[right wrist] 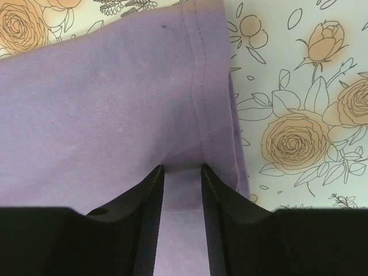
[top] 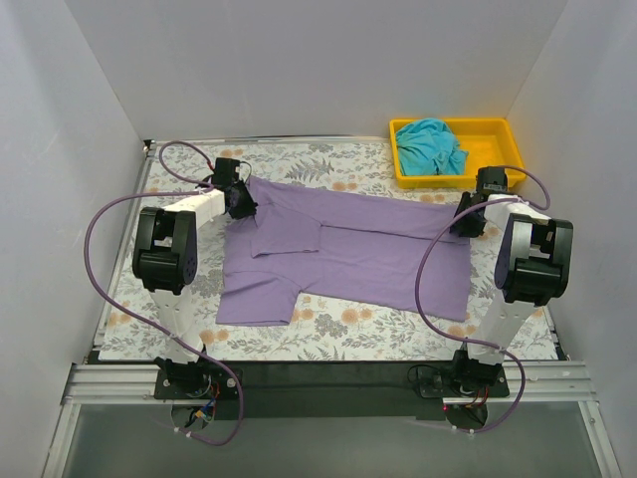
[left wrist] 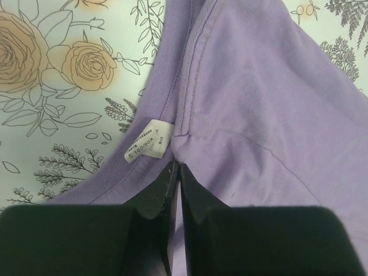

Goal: Fold and stack the t-shirts
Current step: Fold the tshirt

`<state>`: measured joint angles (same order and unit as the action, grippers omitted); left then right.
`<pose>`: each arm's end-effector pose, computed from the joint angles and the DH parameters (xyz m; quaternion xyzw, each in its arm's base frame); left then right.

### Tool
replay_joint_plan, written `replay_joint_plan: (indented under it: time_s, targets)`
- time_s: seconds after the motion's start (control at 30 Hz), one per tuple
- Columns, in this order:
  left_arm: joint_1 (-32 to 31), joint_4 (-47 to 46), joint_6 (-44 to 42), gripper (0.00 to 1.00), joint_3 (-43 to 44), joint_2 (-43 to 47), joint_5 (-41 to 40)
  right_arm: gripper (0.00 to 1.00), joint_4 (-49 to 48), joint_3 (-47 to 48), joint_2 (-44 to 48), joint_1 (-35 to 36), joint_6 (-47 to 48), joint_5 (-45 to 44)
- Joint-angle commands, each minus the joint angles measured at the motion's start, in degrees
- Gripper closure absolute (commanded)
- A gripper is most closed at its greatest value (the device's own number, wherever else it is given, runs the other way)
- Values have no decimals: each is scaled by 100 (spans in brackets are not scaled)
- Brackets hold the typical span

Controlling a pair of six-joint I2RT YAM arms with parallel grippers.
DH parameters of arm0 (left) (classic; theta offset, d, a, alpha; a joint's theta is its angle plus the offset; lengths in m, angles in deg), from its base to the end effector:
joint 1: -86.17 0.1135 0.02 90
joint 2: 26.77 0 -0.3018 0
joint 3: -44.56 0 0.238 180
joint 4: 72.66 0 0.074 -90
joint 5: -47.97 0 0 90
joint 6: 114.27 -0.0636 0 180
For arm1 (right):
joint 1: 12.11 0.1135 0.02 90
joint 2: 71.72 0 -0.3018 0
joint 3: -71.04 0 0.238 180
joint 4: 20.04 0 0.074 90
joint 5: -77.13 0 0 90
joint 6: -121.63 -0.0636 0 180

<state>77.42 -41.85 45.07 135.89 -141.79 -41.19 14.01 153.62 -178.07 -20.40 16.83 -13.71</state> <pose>0.4402 -0.0687 0.1793 -0.4785 0.8234 -0.1975 0.2324 0.3918 -0.0580 0.1907 0.1943 0.9410 0.0087 0.2771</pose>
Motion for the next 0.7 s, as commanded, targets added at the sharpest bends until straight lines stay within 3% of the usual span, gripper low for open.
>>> replay_joint_plan:
  time_s: [0.0, 0.1, 0.63, 0.67]
  targets:
    - [-21, -83, -105, 92, 79, 138, -197, 66, -90, -5, -36, -41, 31, 40]
    - [-21, -48, -219, 100, 140, 138, -365, 66, -90, -5, -27, -41, 66, 40]
    - [-21, 76, -914, 100, 554, -38, -708, 66, -72, -49, -18, -41, 136, -4]
    - [-21, 110, -914, 96, 554, -47, -708, 66, -81, -31, -18, -32, 162, 5]
